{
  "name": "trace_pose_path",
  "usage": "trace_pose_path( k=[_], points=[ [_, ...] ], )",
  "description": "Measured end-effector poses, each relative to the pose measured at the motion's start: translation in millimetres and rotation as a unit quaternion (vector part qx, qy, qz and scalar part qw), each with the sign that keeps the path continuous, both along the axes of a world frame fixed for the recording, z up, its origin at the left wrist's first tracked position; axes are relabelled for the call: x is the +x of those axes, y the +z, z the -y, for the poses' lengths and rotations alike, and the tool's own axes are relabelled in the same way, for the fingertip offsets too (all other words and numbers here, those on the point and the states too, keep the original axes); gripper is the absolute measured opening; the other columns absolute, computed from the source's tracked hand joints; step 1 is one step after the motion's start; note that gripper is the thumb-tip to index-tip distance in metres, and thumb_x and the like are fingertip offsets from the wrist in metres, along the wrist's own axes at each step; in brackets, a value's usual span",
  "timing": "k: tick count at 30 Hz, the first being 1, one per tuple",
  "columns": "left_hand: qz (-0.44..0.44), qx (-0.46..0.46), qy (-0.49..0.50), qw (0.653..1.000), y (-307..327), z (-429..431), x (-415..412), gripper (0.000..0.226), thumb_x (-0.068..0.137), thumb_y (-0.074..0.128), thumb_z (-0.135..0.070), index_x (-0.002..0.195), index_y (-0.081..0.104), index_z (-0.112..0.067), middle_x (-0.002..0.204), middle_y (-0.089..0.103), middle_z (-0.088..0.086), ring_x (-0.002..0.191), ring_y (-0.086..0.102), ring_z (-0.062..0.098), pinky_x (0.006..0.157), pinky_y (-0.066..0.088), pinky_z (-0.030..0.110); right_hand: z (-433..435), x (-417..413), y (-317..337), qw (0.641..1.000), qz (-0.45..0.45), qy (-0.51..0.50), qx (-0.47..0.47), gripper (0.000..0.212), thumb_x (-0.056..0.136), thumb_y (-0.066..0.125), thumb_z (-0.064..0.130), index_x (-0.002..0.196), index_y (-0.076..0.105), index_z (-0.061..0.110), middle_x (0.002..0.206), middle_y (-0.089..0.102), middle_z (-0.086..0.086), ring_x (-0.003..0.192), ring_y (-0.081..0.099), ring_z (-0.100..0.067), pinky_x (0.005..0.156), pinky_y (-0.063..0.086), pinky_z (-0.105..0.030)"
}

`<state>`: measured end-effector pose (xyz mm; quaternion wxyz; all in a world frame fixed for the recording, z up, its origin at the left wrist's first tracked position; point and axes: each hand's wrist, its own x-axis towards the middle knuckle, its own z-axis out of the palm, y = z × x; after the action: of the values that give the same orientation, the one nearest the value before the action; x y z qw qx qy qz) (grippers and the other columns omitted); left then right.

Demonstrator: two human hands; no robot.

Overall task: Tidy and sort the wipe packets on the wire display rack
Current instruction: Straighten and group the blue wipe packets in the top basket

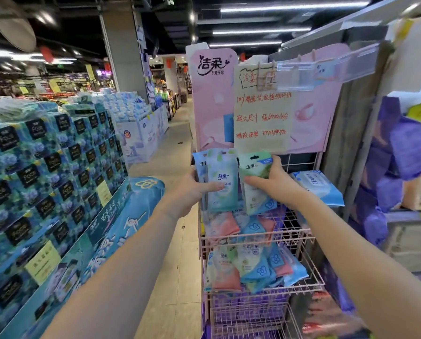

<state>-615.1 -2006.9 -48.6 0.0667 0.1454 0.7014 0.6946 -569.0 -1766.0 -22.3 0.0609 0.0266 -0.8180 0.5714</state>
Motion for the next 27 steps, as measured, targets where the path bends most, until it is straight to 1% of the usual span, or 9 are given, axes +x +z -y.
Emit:
trace_pose_path(
  k=[3, 5, 7, 10, 12, 17, 21, 24, 27],
  points=[
    [-0.004, -0.011, -0.004, 1.000, -0.3, -8.1, 2.2, 0.077, 0.065, 0.096, -0.014, 0.132, 0.059, -0.008, 0.121, 0.078, 0.009, 0.109, 0.076, 0.029, 0.100, 0.057, 0.056, 8.9, -5.9, -2.6, 0.985, 0.040, 0.014, -0.166, 0.061, 0.092, 0.071, 0.015, 0.133, 0.025, 0.017, 0.119, 0.062, -0.006, 0.099, 0.068, -0.017, 0.088, 0.058, -0.039],
    [-0.003, -0.025, -0.017, 1.000, -1.5, -13.8, 4.4, 0.074, 0.065, 0.097, -0.017, 0.130, 0.062, -0.011, 0.119, 0.079, 0.007, 0.109, 0.076, 0.029, 0.101, 0.057, 0.056, 15.9, -6.7, -2.4, 0.968, 0.065, 0.024, -0.240, 0.066, 0.077, 0.070, 0.009, 0.131, 0.033, 0.006, 0.122, 0.062, -0.016, 0.098, 0.067, -0.024, 0.091, 0.057, -0.046],
    [0.001, -0.032, -0.018, 0.999, -3.8, -17.8, 5.8, 0.081, 0.058, 0.100, -0.024, 0.129, 0.063, -0.013, 0.118, 0.079, 0.006, 0.109, 0.076, 0.028, 0.101, 0.057, 0.056, 18.9, -6.7, -7.1, 0.970, 0.065, 0.033, -0.233, 0.073, 0.065, 0.066, 0.006, 0.133, 0.040, 0.000, 0.132, 0.059, -0.026, 0.103, 0.066, -0.030, 0.088, 0.058, -0.044],
    [-0.003, -0.039, -0.017, 0.999, -5.8, -18.8, 7.7, 0.078, 0.060, 0.100, -0.025, 0.129, 0.065, -0.015, 0.119, 0.079, 0.005, 0.108, 0.077, 0.028, 0.101, 0.057, 0.056, 13.1, -4.1, -17.1, 0.979, 0.043, 0.026, -0.197, 0.049, 0.086, 0.060, -0.011, 0.131, 0.046, 0.003, 0.126, 0.066, -0.020, 0.108, 0.069, -0.033, 0.093, 0.057, -0.052],
    [-0.009, -0.050, -0.021, 0.998, -5.9, -17.2, 8.1, 0.072, 0.065, 0.098, -0.023, 0.129, 0.065, -0.017, 0.119, 0.079, 0.003, 0.109, 0.077, 0.026, 0.101, 0.057, 0.054, 6.4, -3.1, -24.5, 0.981, 0.028, 0.023, -0.191, 0.048, 0.086, 0.066, -0.011, 0.128, 0.052, 0.007, 0.124, 0.070, -0.018, 0.109, 0.071, -0.035, 0.096, 0.055, -0.058],
    [-0.025, -0.082, -0.018, 0.996, -5.5, -21.3, 11.7, 0.065, 0.072, 0.095, -0.021, 0.128, 0.063, -0.020, 0.120, 0.078, -0.001, 0.110, 0.076, 0.018, 0.102, 0.058, 0.048, 1.2, 4.2, -37.8, 0.977, 0.012, 0.018, -0.210, 0.042, 0.089, 0.066, -0.009, 0.118, 0.057, 0.019, 0.119, 0.072, -0.016, 0.107, 0.072, -0.035, 0.093, 0.057, -0.056],
    [0.004, -0.073, -0.071, 0.995, 2.6, -27.9, 22.3, 0.042, 0.087, 0.082, -0.010, 0.122, 0.063, -0.022, 0.122, 0.077, 0.003, 0.112, 0.075, 0.023, 0.102, 0.058, 0.047, 7.6, 9.1, -48.8, 0.967, 0.027, 0.043, -0.251, 0.041, 0.094, 0.063, -0.004, 0.129, 0.050, 0.014, 0.127, 0.068, -0.015, 0.114, 0.069, -0.032, 0.097, 0.055, -0.056],
    [0.014, -0.076, -0.102, 0.992, 9.4, -33.6, 33.6, 0.029, 0.098, 0.055, 0.003, 0.117, 0.062, -0.018, 0.116, 0.078, 0.003, 0.106, 0.075, 0.021, 0.085, 0.060, 0.032, 13.0, 11.4, -52.6, 0.967, 0.040, 0.056, -0.247, 0.039, 0.097, 0.060, -0.002, 0.134, 0.053, 0.009, 0.128, 0.069, -0.013, 0.113, 0.070, -0.028, 0.095, 0.058, -0.048],
    [0.009, -0.090, -0.091, 0.992, 7.4, -36.6, 39.3, 0.034, 0.100, 0.039, 0.005, 0.105, 0.059, -0.022, 0.101, 0.073, -0.009, 0.092, 0.071, 0.007, 0.068, 0.057, 0.018, 14.1, 15.5, -49.8, 0.971, 0.044, 0.067, -0.227, 0.032, 0.097, 0.059, -0.003, 0.127, 0.059, 0.007, 0.124, 0.072, -0.013, 0.111, 0.071, -0.027, 0.093, 0.058, -0.046]
  ],
)
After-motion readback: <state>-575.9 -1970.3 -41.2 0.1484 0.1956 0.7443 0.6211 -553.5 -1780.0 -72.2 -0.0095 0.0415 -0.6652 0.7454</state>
